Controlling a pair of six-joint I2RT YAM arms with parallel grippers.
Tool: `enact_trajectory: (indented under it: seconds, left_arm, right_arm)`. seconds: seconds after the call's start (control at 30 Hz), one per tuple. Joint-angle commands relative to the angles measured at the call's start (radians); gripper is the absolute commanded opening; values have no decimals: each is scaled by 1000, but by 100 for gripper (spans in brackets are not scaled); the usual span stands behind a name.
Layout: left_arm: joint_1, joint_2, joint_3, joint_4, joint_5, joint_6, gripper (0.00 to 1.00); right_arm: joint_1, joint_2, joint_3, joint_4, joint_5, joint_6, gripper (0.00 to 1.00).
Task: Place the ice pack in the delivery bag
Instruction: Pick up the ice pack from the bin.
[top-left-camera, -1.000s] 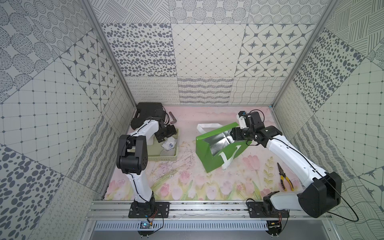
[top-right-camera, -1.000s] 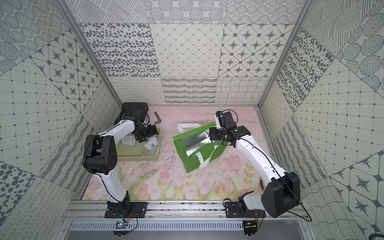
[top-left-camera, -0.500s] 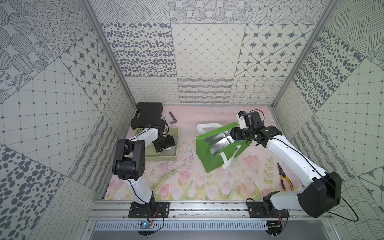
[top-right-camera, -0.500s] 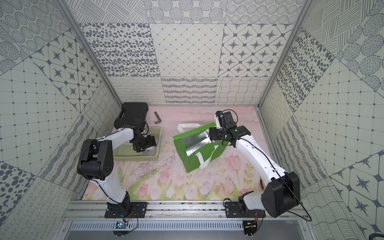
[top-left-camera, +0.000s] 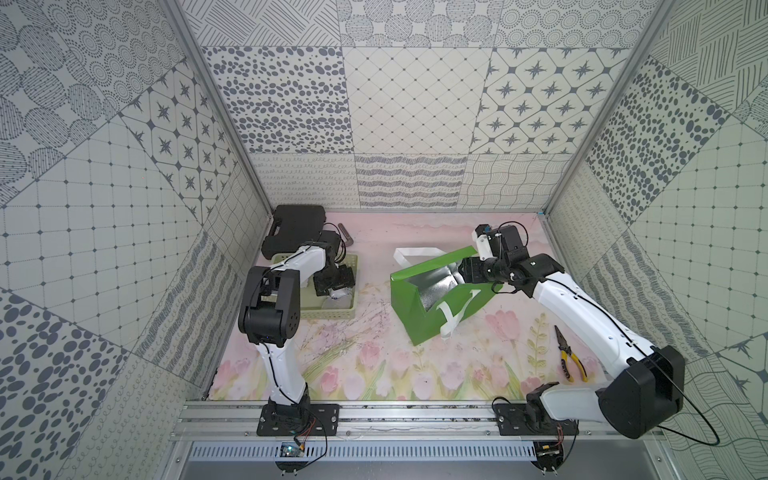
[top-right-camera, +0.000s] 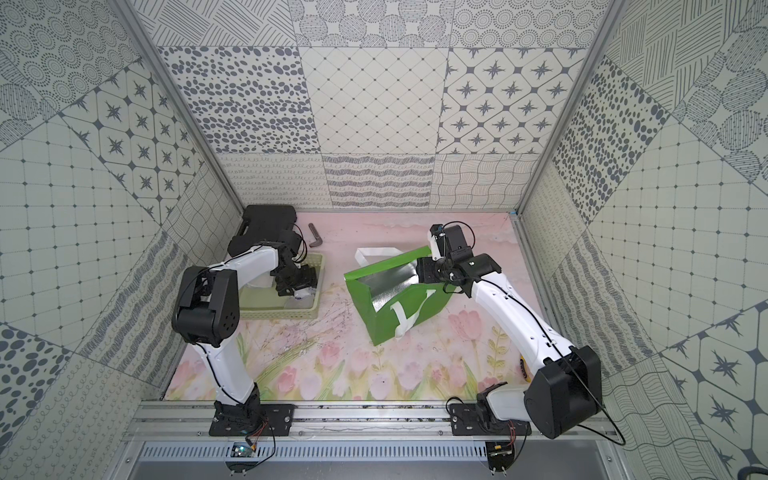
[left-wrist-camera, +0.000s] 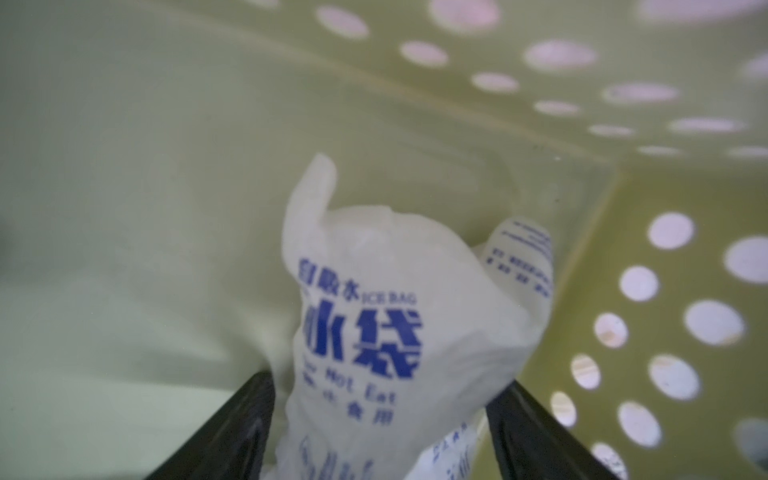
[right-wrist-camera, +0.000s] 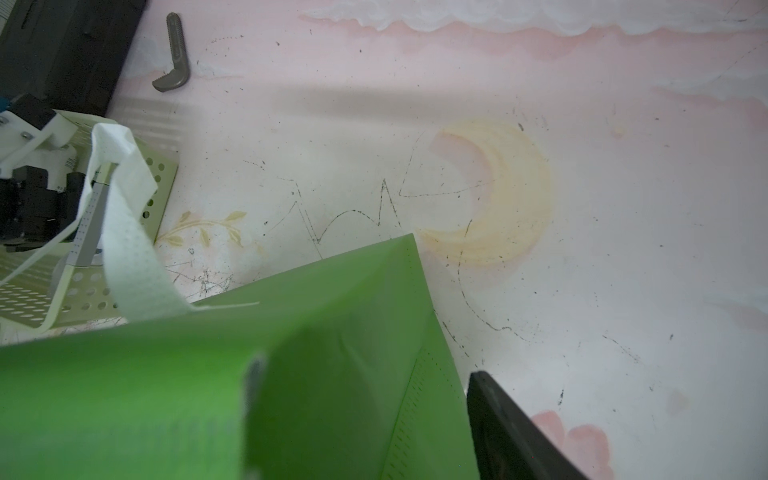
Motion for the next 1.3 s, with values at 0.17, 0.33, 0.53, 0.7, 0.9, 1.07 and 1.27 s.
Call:
enact_trajectory:
  seconds: [0.17,0.33,0.53,0.7,0.9,1.07,1.27]
  left_arm:
    - [-26,4,-10,82,-46,73,88]
    - [-24,-24,-14,125,16,95,85]
    - [-24,1,-8,138,42,101,84]
    - [-22,52,37,106,7,114,76]
    - [-16,50,34,105,7,103,40]
    - [-9,13,5,115,16,98,31]
    - [-4,16,8,114,85,106,39]
  right_arm:
    - [5,-18,-21,-10,6,13,73]
    - [4,-23,-15,-20,15,10,74]
    - [3,-25,-14,-24,20,10,75]
    - [3,-27,-17,-28,19,15,76]
    - [3,-21,-12,-27,13,21,76]
    - [4,-18,-12,-26,13,19,77]
    - [5,-15,-9,-26,11,18,77]
